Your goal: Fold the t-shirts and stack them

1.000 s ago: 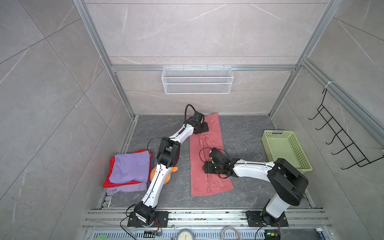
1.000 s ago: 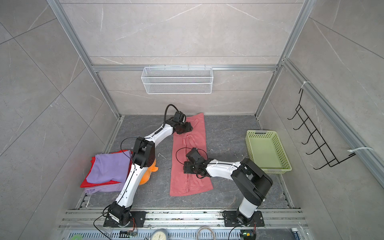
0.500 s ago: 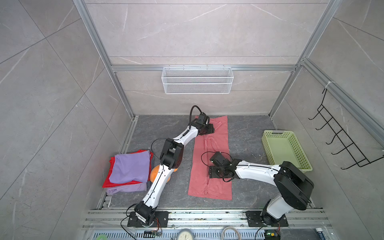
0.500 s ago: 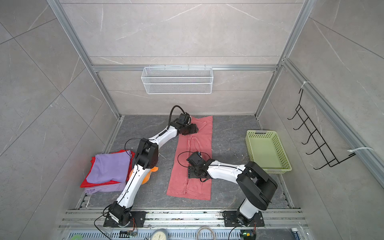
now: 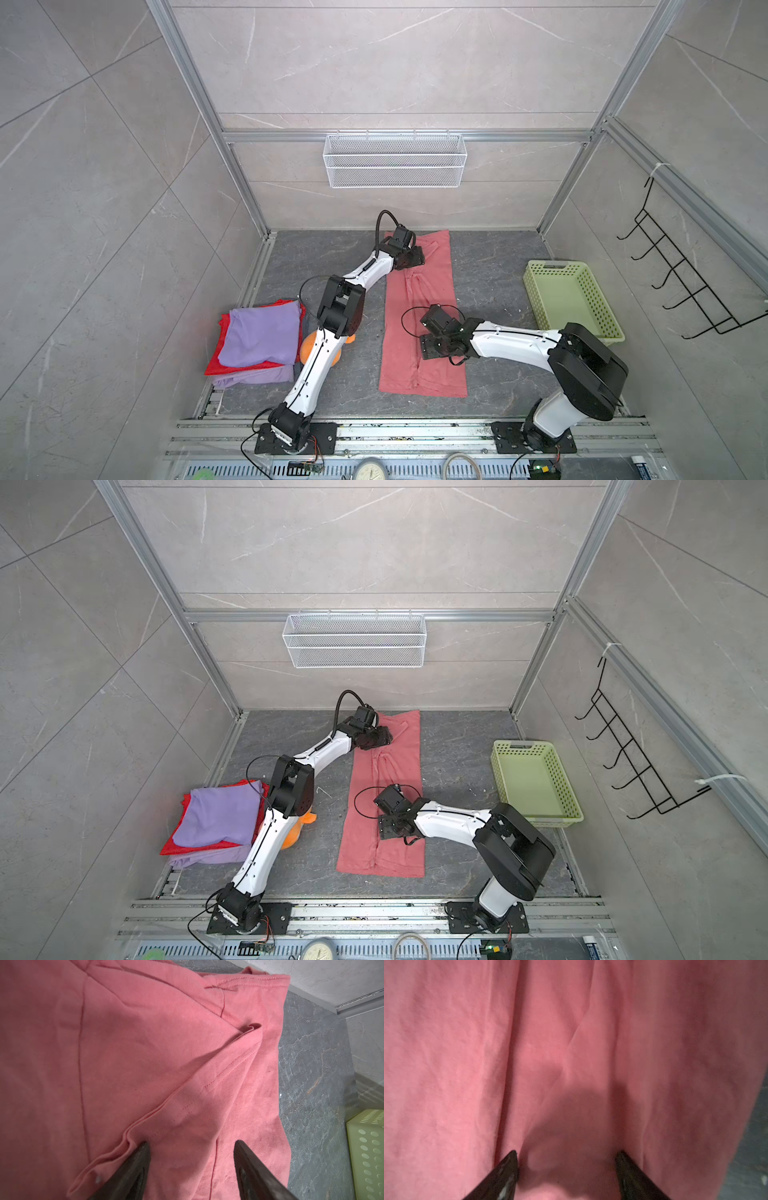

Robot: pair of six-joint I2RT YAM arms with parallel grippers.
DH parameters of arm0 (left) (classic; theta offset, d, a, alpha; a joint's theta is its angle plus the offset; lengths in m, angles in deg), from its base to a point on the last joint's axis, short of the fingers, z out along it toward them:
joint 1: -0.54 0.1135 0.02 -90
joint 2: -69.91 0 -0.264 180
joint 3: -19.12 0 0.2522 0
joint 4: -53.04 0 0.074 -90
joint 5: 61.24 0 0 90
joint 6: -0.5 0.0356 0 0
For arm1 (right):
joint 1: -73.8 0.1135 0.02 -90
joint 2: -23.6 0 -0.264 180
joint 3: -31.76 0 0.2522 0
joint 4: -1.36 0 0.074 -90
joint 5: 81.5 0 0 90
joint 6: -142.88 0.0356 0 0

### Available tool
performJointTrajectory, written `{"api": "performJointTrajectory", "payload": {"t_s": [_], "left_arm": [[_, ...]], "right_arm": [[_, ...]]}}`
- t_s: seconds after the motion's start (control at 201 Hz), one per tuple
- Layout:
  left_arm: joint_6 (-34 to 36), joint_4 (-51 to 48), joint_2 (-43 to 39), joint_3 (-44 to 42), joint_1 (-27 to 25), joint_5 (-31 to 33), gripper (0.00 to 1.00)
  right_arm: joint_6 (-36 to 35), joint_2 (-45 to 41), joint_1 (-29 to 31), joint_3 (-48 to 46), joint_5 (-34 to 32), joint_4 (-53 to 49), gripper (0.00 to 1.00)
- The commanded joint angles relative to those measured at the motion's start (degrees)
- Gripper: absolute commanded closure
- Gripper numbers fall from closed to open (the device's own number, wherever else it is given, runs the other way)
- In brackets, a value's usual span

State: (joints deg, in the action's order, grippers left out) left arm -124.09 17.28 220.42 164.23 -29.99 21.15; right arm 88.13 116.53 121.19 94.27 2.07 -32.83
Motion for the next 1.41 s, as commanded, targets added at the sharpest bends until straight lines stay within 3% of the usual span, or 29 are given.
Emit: {"api": "performJointTrajectory", "payload": {"t_s": [0.0,0.11,0.254,0.403,0.627,0.826,0.926,1.11,1.404], "left_arm": [[-0.6,-6.9,0.4,-1.6,1.3,0.8,0.33],[1.7,-3.7,-5.1,-4.3,0.9,-4.5,0.33],[5.0,4.0,-21.7,-19.7,0.9,-8.2,0.32],[6.4,-1.7,-34.3,-30.9,0.9,-8.0,0.31],[-0.1,-3.1,-53.0,-56.6,0.2,-7.5,0.32],[-8.3,-8.0,-68.2,-76.6,-5.3,-6.1,0.40],[-14.8,-13.2,-73.0,-82.8,-11.2,-3.0,0.42],[-25.5,-12.4,-76.4,-91.1,-22.2,-0.4,0.44],[-31.7,-6.8,-77.6,-96.8,-26.3,2.3,0.51]], "right_arm": [[-2.1,-1.1,0.0,0.8,0.9,-4.4,0.25],[-1.7,-5.8,0.0,0.5,1.8,-3.3,0.24],[-0.5,-15.0,0.0,0.1,1.3,-4.2,0.23],[4.3,-21.6,0.0,-0.3,-1.0,-6.6,0.17],[9.8,-29.0,-0.2,-3.0,-3.6,-10.3,0.07],[12.5,-33.2,-0.4,-7.1,3.8,-14.9,0.08],[15.7,-35.7,-0.4,-10.9,7.6,-17.5,0.10],[21.6,-41.4,-0.4,-19.7,11.1,-20.4,0.14],[22.8,-42.9,-0.3,-27.2,13.6,-12.7,0.22]]}}
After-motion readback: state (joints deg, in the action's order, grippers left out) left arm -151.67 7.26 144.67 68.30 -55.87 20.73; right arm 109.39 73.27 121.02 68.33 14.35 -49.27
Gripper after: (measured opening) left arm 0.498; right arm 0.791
